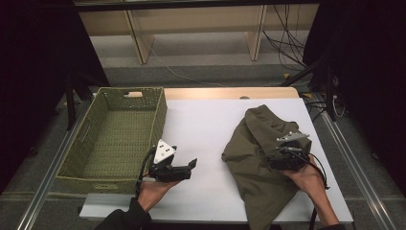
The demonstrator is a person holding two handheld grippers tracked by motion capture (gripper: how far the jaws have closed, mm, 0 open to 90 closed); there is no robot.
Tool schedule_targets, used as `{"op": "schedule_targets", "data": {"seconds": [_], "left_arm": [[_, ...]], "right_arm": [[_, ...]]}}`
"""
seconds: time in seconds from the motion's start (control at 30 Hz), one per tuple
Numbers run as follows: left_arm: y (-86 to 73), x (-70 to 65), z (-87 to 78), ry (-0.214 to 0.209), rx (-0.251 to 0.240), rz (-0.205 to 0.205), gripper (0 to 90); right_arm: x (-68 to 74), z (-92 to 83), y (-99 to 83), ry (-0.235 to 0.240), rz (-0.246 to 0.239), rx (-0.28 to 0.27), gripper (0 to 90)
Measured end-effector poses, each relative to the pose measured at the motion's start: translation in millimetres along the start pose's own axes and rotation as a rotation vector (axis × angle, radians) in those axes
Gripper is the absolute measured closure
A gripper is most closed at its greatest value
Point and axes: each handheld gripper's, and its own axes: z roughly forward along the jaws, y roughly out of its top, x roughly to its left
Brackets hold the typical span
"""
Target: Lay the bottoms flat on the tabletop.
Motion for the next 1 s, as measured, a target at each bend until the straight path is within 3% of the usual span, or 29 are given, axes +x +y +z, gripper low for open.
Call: {"op": "schedule_targets", "data": {"seconds": [0.17,0.37,0.43,0.53,0.73,0.9,1.0], "left_arm": [[-0.2,0.2,0.2,-0.001,0.0,0.0,15.4],[-0.7,-0.1,1.0,0.0,0.005,0.002,15.4],[-0.6,0.3,1.0,0.0,0.005,0.002,15.4],[-0.8,0.1,1.5,-0.002,0.007,0.001,15.4],[-0.9,-2.5,5.7,-0.015,0.015,0.005,15.4],[0.2,-5.3,12.1,-0.032,0.026,0.003,15.4],[0.3,-5.9,14.3,-0.036,0.03,0.004,15.4]], "right_arm": [[0.0,6.3,-3.4,-0.002,0.001,0.046,36.7],[-2.1,9.6,-4.0,-0.02,-0.002,0.052,78.7],[-4.7,5.0,-3.1,-0.025,0.008,0.03,87.1],[-11.6,-4.1,-1.9,-0.064,0.021,-0.024,88.4],[-42.2,-20.8,-10.7,-0.165,0.14,-0.103,88.6],[-69.5,-28.3,-25.8,-0.227,0.232,-0.097,88.5],[-84.3,-29.4,-36.4,-0.263,0.281,-0.066,88.1]]}}
